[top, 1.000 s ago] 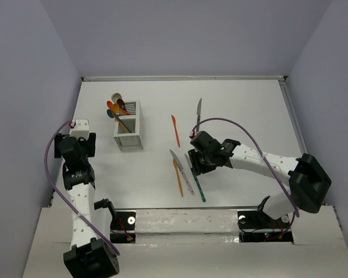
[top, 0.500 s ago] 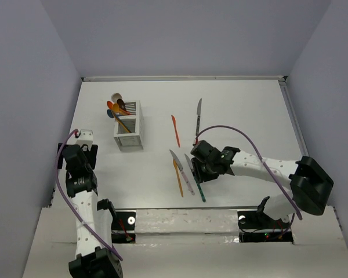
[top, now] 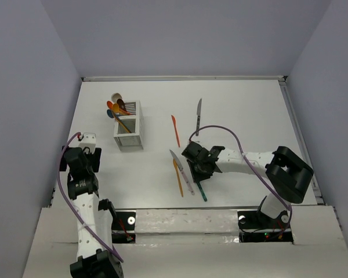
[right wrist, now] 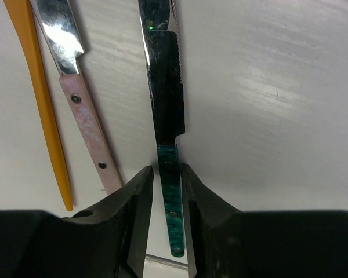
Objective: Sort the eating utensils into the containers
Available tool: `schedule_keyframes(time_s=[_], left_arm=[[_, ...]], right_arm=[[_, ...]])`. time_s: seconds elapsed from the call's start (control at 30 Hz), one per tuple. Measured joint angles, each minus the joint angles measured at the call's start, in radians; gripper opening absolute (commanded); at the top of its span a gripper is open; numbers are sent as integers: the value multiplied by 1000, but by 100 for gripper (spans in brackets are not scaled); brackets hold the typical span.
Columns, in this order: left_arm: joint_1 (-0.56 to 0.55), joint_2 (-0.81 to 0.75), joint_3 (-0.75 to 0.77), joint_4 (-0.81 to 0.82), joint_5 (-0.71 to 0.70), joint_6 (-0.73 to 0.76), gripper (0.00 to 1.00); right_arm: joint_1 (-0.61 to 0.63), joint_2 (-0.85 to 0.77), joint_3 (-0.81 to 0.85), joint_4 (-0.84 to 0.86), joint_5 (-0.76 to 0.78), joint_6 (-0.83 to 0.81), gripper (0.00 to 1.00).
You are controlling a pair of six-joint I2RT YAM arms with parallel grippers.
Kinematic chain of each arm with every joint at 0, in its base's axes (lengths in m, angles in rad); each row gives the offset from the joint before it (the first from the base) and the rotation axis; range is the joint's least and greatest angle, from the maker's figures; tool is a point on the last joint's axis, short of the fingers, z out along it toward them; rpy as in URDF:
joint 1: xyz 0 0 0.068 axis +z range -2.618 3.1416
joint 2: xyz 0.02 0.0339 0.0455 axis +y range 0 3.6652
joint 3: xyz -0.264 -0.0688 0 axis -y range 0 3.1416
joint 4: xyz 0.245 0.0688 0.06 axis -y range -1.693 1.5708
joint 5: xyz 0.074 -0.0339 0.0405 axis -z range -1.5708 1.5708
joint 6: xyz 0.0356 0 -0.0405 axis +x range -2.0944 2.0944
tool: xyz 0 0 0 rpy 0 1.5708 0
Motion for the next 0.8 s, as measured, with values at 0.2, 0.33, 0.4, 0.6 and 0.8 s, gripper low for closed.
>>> schedule_keyframes(time_s=[0.2, 0.33, 0.4, 0.6, 0.8], left_arm=[[0, 0, -16, 12, -8, 12, 99], [0, 0, -25, 30, -11, 16, 99], [0, 0, -28, 32, -11, 19, 99], [0, 7, -29, 40, 8, 14, 99], [0, 13, -28, 59, 55, -35, 99]], right_arm=[[0, 52, 55, -32, 49, 30, 0], [6, 55, 63, -41, 80, 55, 0], [14, 52, 63, -43, 109, 69, 0], [14, -18, 63, -99, 254, 23, 0], [13, -320, 83, 185, 294, -299, 0]])
